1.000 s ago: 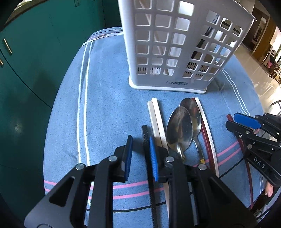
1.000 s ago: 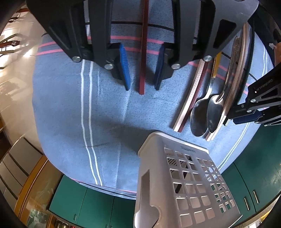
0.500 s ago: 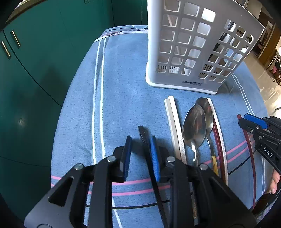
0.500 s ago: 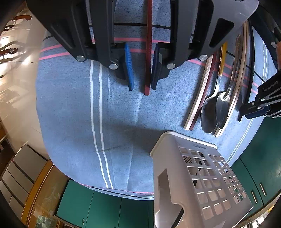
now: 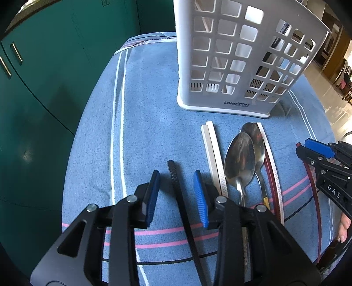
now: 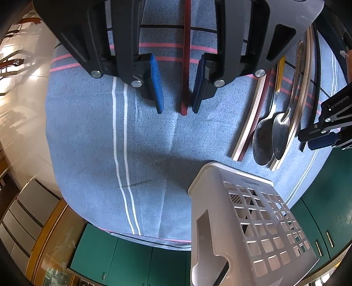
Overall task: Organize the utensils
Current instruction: 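Grasp another black chopstick with the left tool while the right tool grasps a dark red chopstick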
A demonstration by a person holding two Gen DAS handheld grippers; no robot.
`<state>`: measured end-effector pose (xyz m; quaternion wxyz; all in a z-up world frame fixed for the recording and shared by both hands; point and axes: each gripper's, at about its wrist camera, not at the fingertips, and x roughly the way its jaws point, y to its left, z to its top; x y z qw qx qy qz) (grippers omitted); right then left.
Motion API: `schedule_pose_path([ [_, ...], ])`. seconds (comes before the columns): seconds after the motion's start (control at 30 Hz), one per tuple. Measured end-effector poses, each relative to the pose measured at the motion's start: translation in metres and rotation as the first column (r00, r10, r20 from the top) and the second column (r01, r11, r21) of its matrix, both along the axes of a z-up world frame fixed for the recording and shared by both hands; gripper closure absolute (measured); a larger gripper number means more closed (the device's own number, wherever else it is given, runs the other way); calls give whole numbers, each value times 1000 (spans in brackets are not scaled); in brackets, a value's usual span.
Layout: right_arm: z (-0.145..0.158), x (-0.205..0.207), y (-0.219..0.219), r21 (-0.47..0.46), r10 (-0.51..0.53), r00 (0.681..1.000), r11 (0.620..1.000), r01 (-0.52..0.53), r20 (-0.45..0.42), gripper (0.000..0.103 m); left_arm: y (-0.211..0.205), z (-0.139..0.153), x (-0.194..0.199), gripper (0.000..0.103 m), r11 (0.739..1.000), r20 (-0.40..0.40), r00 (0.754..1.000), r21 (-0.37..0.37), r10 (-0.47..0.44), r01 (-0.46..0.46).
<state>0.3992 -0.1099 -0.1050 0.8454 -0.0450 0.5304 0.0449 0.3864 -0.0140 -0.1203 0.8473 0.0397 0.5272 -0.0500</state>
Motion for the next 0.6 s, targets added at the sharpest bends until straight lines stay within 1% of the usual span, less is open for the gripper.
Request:
schedule_pose_path([
  [0.17,-1,2,-1,19,-2,1000,1000,2,1,75,-1,1,-2,71,1000,2,1000,2,-1,1],
  [0.47,-2,0,-3,22,0,1000,1000,0,14,75,-2,1,-5,71,1000,14,1000,11,-6,6],
  [0.6,-2,-2,-4,27,1,1000,1000,-1,18,75,-1,1,-8,75,1000,21,1000,11,-17,17],
])
